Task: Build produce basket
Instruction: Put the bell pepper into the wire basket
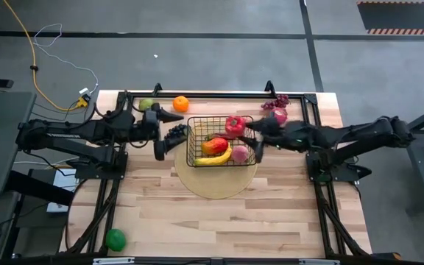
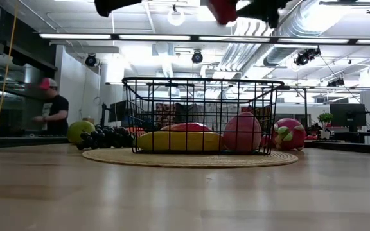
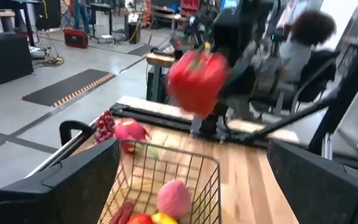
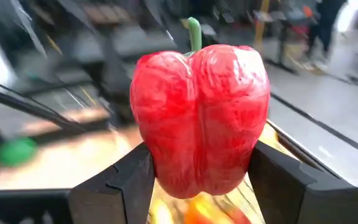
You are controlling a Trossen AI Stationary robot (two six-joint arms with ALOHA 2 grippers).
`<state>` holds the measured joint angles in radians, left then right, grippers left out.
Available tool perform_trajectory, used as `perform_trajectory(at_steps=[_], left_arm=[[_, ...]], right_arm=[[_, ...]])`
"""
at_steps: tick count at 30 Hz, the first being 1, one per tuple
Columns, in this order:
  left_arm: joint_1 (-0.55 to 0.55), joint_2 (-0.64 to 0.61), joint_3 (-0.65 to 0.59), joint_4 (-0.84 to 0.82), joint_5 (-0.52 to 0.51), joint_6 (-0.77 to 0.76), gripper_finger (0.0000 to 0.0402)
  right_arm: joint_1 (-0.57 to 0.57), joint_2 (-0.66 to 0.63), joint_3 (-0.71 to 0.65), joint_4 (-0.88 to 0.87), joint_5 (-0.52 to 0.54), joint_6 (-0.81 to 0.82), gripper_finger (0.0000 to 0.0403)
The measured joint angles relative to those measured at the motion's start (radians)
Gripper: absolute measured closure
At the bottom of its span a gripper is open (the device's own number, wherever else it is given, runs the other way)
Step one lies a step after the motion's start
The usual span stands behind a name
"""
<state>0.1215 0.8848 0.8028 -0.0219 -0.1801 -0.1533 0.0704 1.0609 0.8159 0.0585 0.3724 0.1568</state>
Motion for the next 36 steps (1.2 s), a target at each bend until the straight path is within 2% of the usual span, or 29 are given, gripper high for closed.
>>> perform_trajectory(at_steps=[3, 8, 12, 20, 31, 33, 36], left_arm=[[0.000, 0.000, 0.000, 0.030, -0.017, -0.020, 0.0010], [0.000, 0.000, 0.000, 0.036, -0.025, -0.027, 0.0010], [0.000, 0.000, 0.000, 0.037, -0.026, -0.028, 0.0010], [0.000, 0.000, 0.000, 0.038, -0.025, -0.028, 0.0010], [0.000, 0.000, 0.000, 0.039, -0.025, -0.028, 0.0010], [0.000, 0.000, 0.000, 0.039, -0.025, -0.028, 0.0010], [0.000, 0.000, 0.000, 0.039, -0.025, -0.028, 0.0010]], right_arm=[[-0.054, 0.094, 0.095, -0.154, 0.008, 0.004, 0.0189], [-0.158, 0.257, 0.238, -0.484, -0.106, 0.083, 0.0189], [-0.216, 0.382, 0.304, -0.666, -0.122, 0.063, 0.0189], [-0.252, 0.504, 0.322, -0.682, -0.184, 0.045, 0.0189], [-0.254, 0.536, 0.322, -0.700, -0.183, 0.025, 0.0187], [-0.254, 0.536, 0.322, -0.701, -0.183, 0.027, 0.0176], [-0.254, 0.536, 0.322, -0.698, -0.182, 0.027, 0.0139]])
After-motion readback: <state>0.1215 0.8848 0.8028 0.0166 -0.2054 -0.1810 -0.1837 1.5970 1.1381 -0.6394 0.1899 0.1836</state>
